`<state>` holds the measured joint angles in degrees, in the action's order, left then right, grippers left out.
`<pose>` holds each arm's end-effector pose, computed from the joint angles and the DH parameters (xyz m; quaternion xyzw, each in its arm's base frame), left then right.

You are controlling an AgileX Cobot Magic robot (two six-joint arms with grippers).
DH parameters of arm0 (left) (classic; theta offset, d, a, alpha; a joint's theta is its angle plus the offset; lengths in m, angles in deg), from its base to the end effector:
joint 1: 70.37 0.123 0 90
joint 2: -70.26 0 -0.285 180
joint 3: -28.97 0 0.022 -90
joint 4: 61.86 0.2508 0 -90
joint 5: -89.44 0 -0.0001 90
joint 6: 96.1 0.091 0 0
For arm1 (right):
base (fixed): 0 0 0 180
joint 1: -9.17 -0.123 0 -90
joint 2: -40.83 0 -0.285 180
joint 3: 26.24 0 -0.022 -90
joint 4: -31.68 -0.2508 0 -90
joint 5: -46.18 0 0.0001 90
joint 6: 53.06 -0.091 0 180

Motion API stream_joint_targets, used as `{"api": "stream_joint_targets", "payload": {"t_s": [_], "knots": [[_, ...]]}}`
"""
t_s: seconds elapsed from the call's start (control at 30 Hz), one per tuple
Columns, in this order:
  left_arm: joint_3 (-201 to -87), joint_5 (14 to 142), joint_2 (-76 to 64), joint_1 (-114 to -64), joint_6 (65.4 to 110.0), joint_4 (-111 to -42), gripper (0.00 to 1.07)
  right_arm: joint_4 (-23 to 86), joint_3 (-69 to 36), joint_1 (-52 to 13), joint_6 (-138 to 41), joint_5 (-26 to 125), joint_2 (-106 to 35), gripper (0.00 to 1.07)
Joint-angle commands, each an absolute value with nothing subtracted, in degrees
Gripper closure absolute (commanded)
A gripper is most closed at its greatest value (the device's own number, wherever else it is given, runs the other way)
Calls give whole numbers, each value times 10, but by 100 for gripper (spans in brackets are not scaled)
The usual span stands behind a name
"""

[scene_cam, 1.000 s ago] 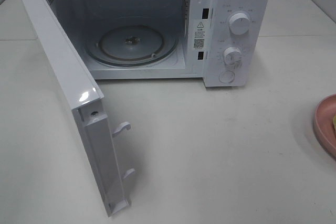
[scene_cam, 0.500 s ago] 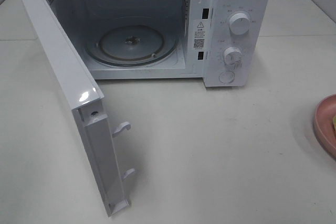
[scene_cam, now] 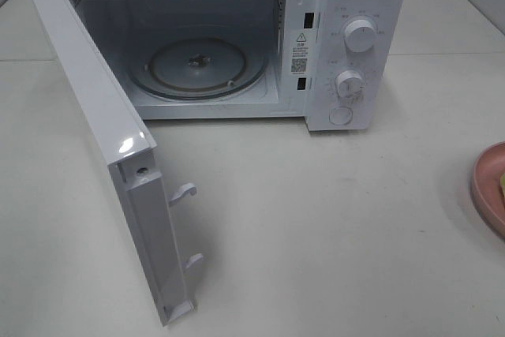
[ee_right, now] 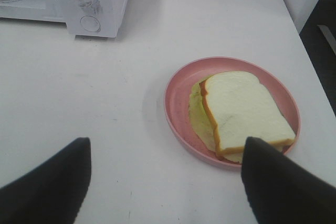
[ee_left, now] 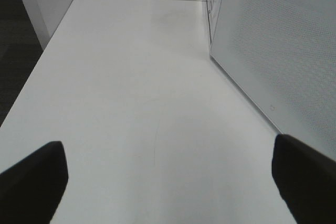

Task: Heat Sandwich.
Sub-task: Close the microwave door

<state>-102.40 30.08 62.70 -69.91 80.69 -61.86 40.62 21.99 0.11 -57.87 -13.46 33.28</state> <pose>-0.0043 0.0000 0.2790 -0.0271 0.8455 -0.0128 0.5331 -0.0039 -0.0130 0.2813 -0.0286 0.8423 -0.0130 0.5381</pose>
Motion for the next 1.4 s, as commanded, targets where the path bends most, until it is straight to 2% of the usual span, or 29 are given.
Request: {"api": "stream_joint_targets", "payload": {"t_s": [0.03, 1.17, 1.33, 1.4], "knots": [[-1022, 305, 642, -697, 806, -623, 5, 406, 222, 6, -572, -131, 348, 31], [-1022, 307, 638, -697, 805, -619, 6, 406, 221, 6, -573, -131, 348, 31], [-1022, 307, 638, -697, 805, -619, 14, 406, 221, 6, -573, -131, 348, 31], [-1022, 307, 638, -697, 805, -619, 21, 406, 221, 6, -573, -131, 348, 31]]}}
